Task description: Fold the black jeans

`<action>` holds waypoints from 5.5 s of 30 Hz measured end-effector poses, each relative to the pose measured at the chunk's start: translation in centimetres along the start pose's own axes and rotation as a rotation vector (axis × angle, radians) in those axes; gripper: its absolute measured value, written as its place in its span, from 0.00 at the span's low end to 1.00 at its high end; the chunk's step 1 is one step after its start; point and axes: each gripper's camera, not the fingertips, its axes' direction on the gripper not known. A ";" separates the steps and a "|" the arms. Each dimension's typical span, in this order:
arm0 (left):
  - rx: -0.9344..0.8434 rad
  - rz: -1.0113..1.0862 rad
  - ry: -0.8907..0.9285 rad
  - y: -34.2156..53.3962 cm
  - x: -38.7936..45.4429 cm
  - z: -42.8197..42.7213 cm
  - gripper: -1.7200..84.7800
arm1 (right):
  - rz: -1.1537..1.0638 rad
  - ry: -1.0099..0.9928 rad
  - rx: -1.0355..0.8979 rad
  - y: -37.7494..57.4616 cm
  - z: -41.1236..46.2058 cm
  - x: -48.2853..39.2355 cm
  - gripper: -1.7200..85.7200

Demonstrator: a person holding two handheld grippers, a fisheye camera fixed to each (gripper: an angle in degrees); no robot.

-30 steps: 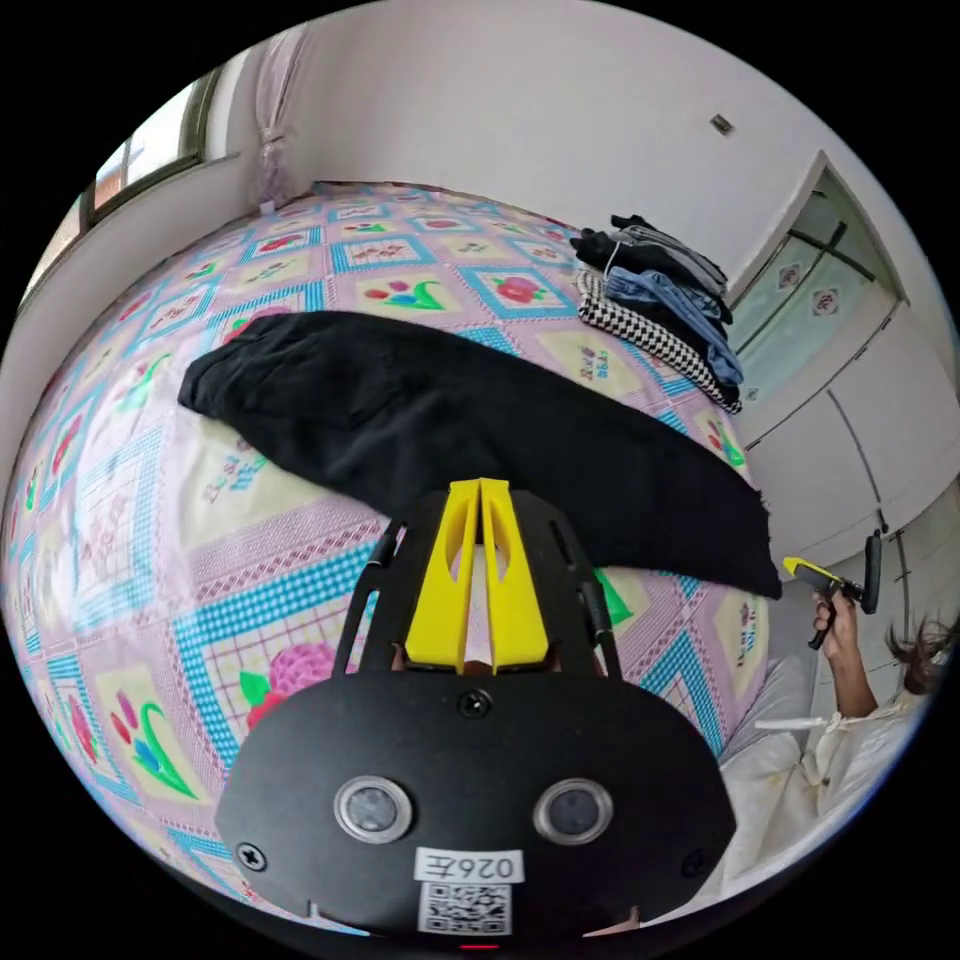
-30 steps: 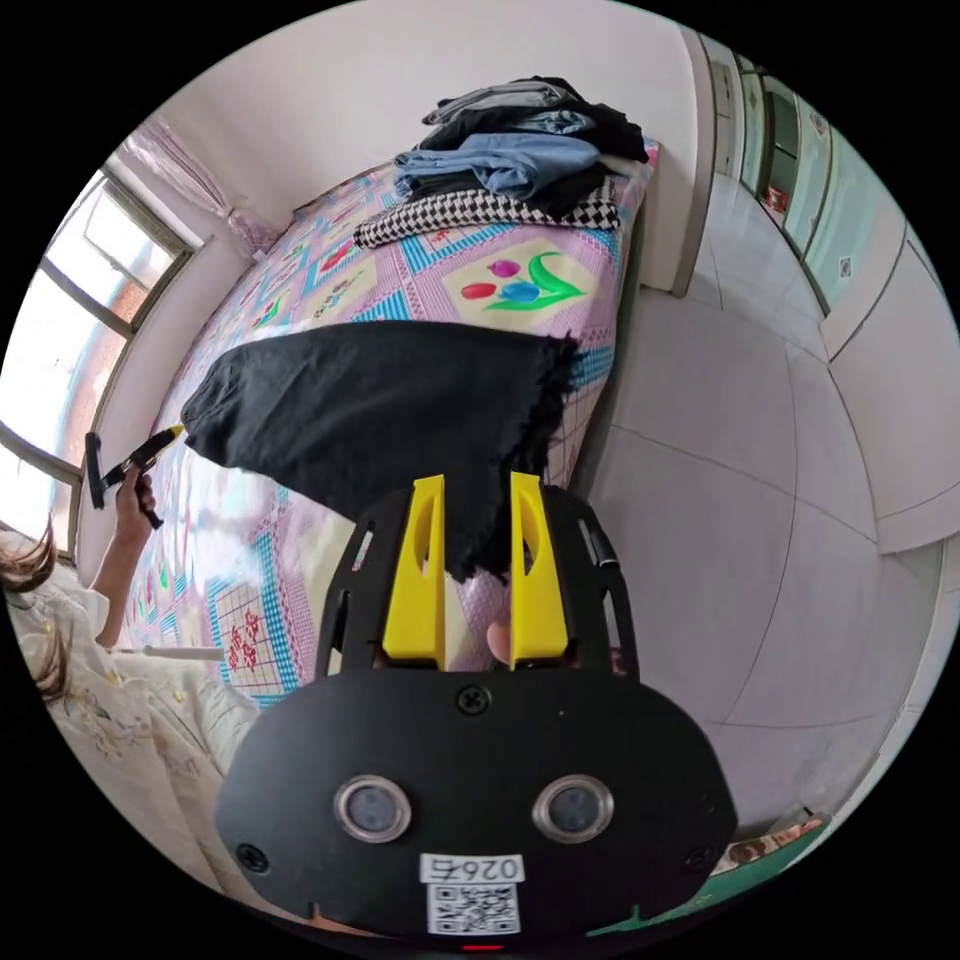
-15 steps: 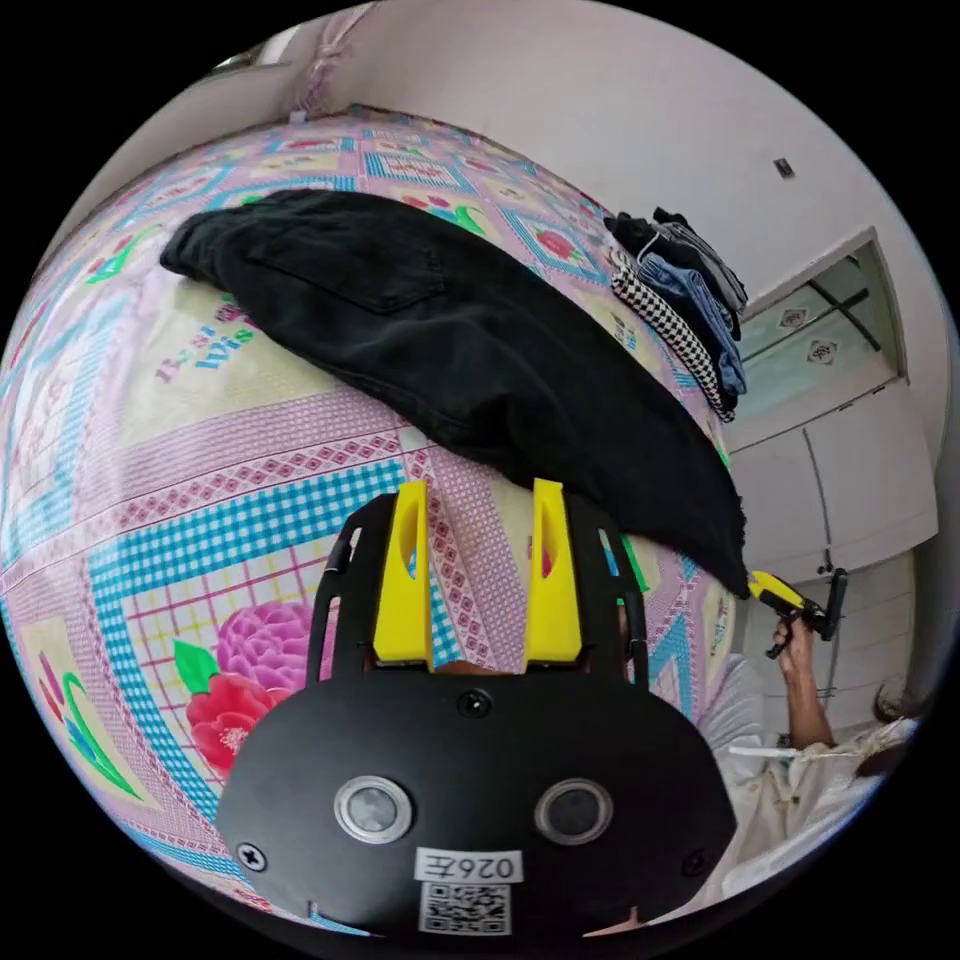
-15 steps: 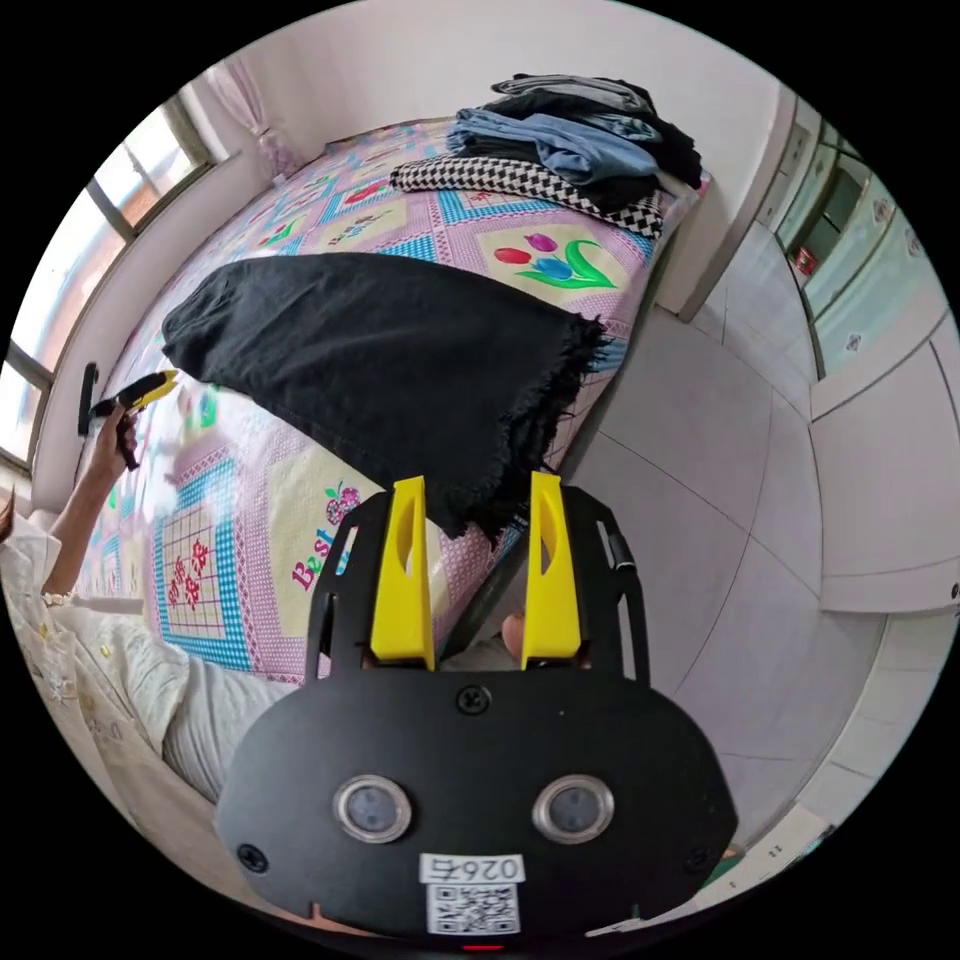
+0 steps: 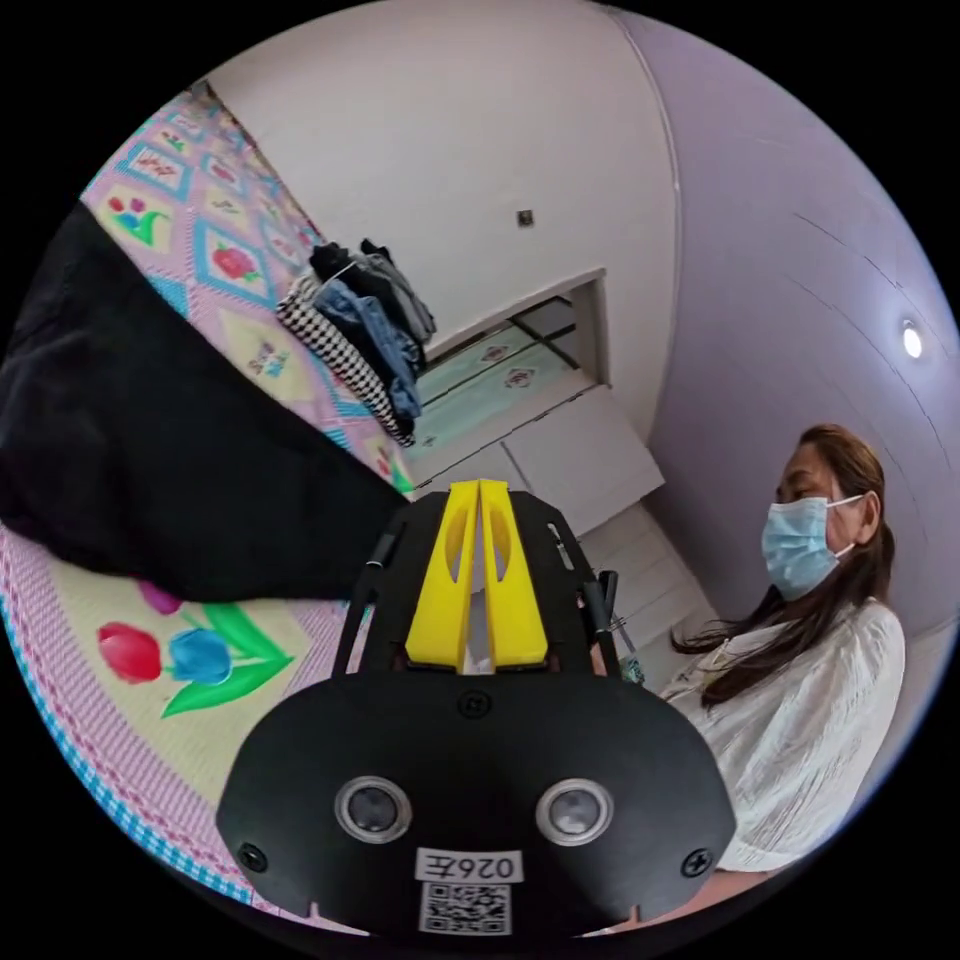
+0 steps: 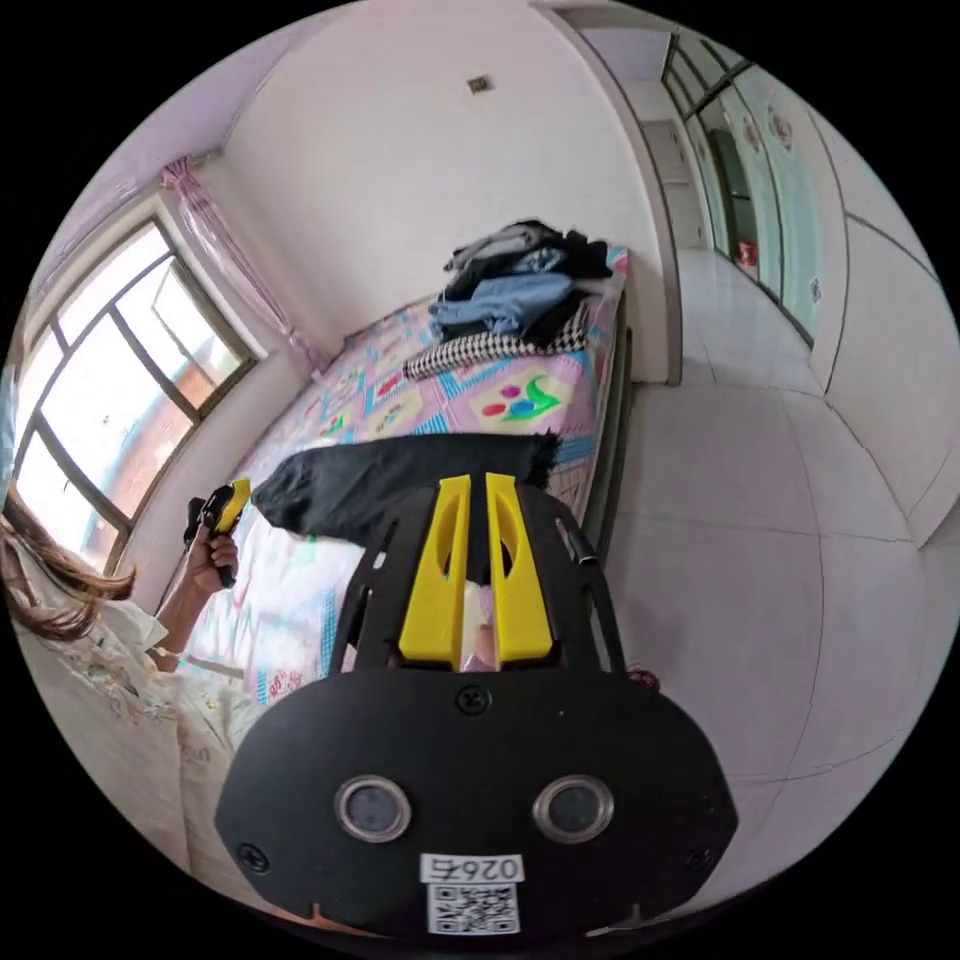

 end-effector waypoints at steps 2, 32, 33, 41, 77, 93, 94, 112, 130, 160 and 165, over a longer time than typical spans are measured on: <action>0.022 0.092 0.047 -0.3 3.6 0.6 0.01 | -0.015 0.023 0.099 1.2 -3.3 0.0 0.01; 0.116 0.186 -0.022 13.5 18.7 21.6 0.06 | -0.388 -0.326 0.241 1.6 -19.5 13.7 0.01; 0.122 0.145 -0.076 14.2 17.8 21.7 0.07 | -0.421 -0.341 0.165 -0.7 -16.3 13.3 0.01; -0.049 -0.292 -0.528 21.5 10.3 27.3 0.16 | -0.679 -0.424 -0.259 -15.2 2.1 7.2 0.01; 0.565 -0.785 -0.599 36.5 12.9 43.9 0.06 | -1.097 -0.765 -1.027 -53.3 11.6 -2.3 0.01; 0.608 -0.812 -0.552 39.4 13.0 44.4 0.11 | -1.130 -0.794 -0.963 -61.1 6.9 -5.4 0.09; 0.541 -0.807 -0.453 38.9 11.9 44.9 0.02 | -1.160 -0.789 -0.955 -60.9 6.7 -5.9 0.06; 0.677 -0.701 -0.491 42.6 20.6 49.5 0.01 | -0.910 -0.909 -1.337 -65.0 5.7 3.4 0.03; 0.402 -0.575 -1.504 20.3 19.8 31.2 0.09 | -1.210 -0.974 -0.917 -60.2 -4.8 -9.3 0.03; -0.133 -0.237 -1.579 2.2 8.6 19.4 0.04 | -1.381 -0.635 -0.788 -36.8 -0.3 -26.4 0.01; 0.119 -0.387 -1.379 4.7 10.2 12.9 0.02 | -1.385 -0.639 -0.790 -34.4 -0.9 -24.7 0.01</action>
